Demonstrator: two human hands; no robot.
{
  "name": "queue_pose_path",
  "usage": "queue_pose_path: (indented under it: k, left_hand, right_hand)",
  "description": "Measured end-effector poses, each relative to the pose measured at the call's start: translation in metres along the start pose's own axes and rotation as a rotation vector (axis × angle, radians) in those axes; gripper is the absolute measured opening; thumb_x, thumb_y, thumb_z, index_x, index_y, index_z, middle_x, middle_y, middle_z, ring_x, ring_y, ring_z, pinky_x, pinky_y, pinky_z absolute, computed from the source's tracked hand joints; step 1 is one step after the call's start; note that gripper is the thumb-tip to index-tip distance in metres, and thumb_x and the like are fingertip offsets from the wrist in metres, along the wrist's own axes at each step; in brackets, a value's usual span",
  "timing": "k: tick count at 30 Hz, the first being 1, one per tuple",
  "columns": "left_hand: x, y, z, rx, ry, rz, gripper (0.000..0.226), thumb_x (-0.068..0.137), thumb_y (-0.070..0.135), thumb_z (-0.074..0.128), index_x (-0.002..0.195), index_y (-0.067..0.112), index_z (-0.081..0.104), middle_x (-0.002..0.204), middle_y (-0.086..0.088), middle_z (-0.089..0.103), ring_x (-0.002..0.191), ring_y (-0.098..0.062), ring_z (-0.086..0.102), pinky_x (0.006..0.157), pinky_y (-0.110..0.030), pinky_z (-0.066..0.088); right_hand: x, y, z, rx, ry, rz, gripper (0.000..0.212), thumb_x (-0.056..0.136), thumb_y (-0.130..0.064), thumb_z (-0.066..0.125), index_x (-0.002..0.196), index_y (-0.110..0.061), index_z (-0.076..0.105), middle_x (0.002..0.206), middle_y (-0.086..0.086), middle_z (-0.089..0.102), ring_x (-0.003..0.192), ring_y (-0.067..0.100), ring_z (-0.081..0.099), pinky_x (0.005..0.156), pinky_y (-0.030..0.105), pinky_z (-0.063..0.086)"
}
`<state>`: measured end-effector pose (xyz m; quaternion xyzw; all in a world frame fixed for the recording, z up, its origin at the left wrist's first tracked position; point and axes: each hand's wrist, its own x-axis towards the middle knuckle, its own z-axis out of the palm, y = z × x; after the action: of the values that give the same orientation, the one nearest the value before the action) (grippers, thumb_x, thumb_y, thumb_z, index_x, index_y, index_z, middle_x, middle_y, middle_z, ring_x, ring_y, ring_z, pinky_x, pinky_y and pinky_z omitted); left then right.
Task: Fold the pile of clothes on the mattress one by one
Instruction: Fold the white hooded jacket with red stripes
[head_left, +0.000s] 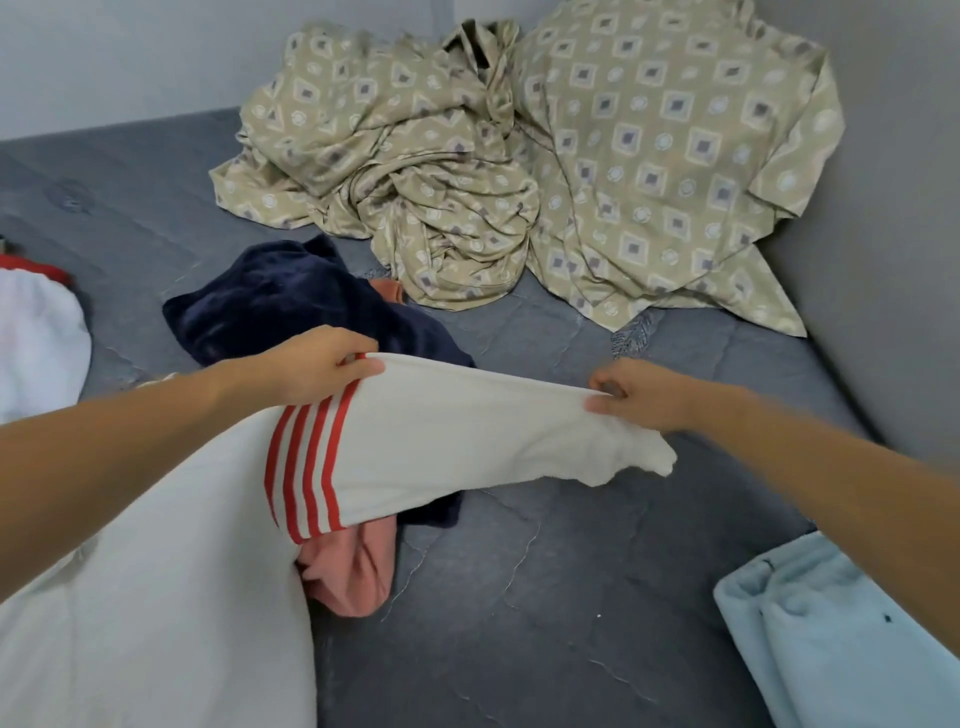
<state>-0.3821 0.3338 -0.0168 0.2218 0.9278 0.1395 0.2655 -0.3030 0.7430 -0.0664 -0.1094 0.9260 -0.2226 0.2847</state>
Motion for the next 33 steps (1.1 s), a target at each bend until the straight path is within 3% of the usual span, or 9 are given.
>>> queue_pose_path:
  k: [4, 8, 13, 15, 18, 24, 27, 30, 33]
  left_hand:
    - [0.011, -0.002, 0.006, 0.01, 0.012, -0.025, 0.04, 0.104, 0.044, 0.052, 0.079, 0.014, 0.063, 0.072, -0.006, 0.064, 0.067, -0.024, 0.06, 0.075, -0.042, 0.054]
    - [0.022, -0.005, 0.016, 0.014, 0.045, -0.028, 0.043, 0.105, 0.042, 0.053, 0.078, 0.009, 0.06, 0.07, -0.01, 0.062, 0.066, -0.025, 0.058, 0.071, -0.038, 0.05]
    - [0.034, -0.01, 0.034, 0.049, 0.164, -0.016, 0.041, 0.106, 0.044, 0.05, 0.075, 0.018, 0.057, 0.066, 0.0, 0.058, 0.065, -0.017, 0.056, 0.065, -0.035, 0.044]
    - [0.036, -0.011, 0.044, 0.09, 0.234, -0.013, 0.037, 0.107, 0.045, 0.047, 0.079, 0.023, 0.058, 0.072, 0.008, 0.058, 0.07, -0.013, 0.055, 0.069, -0.034, 0.044]
    - [0.036, -0.018, 0.061, 0.188, 0.339, 0.006, 0.037, 0.108, 0.044, 0.042, 0.091, 0.018, 0.061, 0.085, 0.002, 0.063, 0.079, -0.022, 0.059, 0.079, -0.044, 0.05]
    - [0.026, -0.018, 0.073, 0.322, 0.508, 0.07, 0.029, 0.11, 0.037, 0.039, 0.092, 0.015, 0.05, 0.078, -0.001, 0.053, 0.072, -0.028, 0.053, 0.071, -0.047, 0.047]
    - [0.009, -0.015, 0.077, 0.414, 0.596, 0.033, 0.025, 0.11, 0.033, 0.035, 0.101, 0.016, 0.05, 0.09, -0.004, 0.053, 0.079, -0.025, 0.047, 0.074, -0.047, 0.043]
    - [-0.019, -0.018, 0.075, 0.407, 0.626, 0.035, 0.024, 0.108, 0.034, 0.037, 0.117, 0.017, 0.053, 0.108, -0.003, 0.049, 0.093, -0.023, 0.043, 0.087, -0.043, 0.04]
    - [-0.056, -0.035, 0.069, 0.316, 0.571, 0.102, 0.043, 0.107, 0.044, 0.038, 0.144, 0.022, 0.045, 0.137, -0.002, 0.046, 0.122, -0.023, 0.045, 0.112, -0.041, 0.033]
  right_hand:
    - [0.007, 0.015, 0.03, 0.076, 0.128, 0.044, 0.031, 0.106, -0.033, 0.056, 0.084, -0.012, 0.06, 0.074, -0.005, 0.056, 0.07, 0.014, 0.05, 0.061, 0.023, 0.034]
    - [0.01, 0.037, 0.043, 0.033, 0.124, 0.096, 0.059, 0.099, -0.054, 0.06, 0.06, -0.012, 0.044, 0.057, 0.0, 0.045, 0.054, 0.015, 0.041, 0.058, 0.035, 0.035]
    - [0.022, 0.044, 0.058, -0.142, 0.193, 0.215, 0.06, 0.098, -0.06, 0.057, 0.068, -0.008, 0.058, 0.066, 0.009, 0.063, 0.065, 0.026, 0.062, 0.063, 0.04, 0.051]
    - [0.027, 0.042, 0.068, -0.228, 0.29, 0.292, 0.053, 0.102, -0.059, 0.051, 0.071, -0.017, 0.053, 0.071, 0.003, 0.061, 0.073, 0.028, 0.063, 0.061, 0.038, 0.048]
    - [0.04, 0.044, 0.091, -0.339, 0.428, 0.334, 0.038, 0.106, -0.052, 0.046, 0.09, -0.018, 0.055, 0.081, 0.006, 0.064, 0.079, 0.033, 0.065, 0.061, 0.035, 0.041]
    - [0.035, 0.008, 0.112, -0.308, 0.957, 0.292, 0.022, 0.105, -0.029, 0.043, 0.106, -0.011, 0.057, 0.101, 0.009, 0.059, 0.091, 0.031, 0.054, 0.073, 0.044, 0.042]
    - [0.025, -0.041, 0.132, -0.167, 0.694, -0.018, 0.042, 0.103, -0.034, 0.036, 0.136, -0.015, 0.053, 0.134, 0.007, 0.055, 0.114, 0.027, 0.051, 0.088, 0.045, 0.047]
    - [0.03, -0.065, 0.164, -0.242, 0.311, 0.033, 0.059, 0.105, -0.04, 0.03, 0.16, -0.019, 0.033, 0.164, 0.009, 0.035, 0.146, 0.028, 0.037, 0.116, 0.047, 0.037]
    - [0.038, -0.101, 0.162, -0.172, 0.442, 0.148, 0.059, 0.105, -0.031, 0.041, 0.159, -0.012, 0.032, 0.165, 0.014, 0.033, 0.15, 0.033, 0.034, 0.121, 0.049, 0.032]
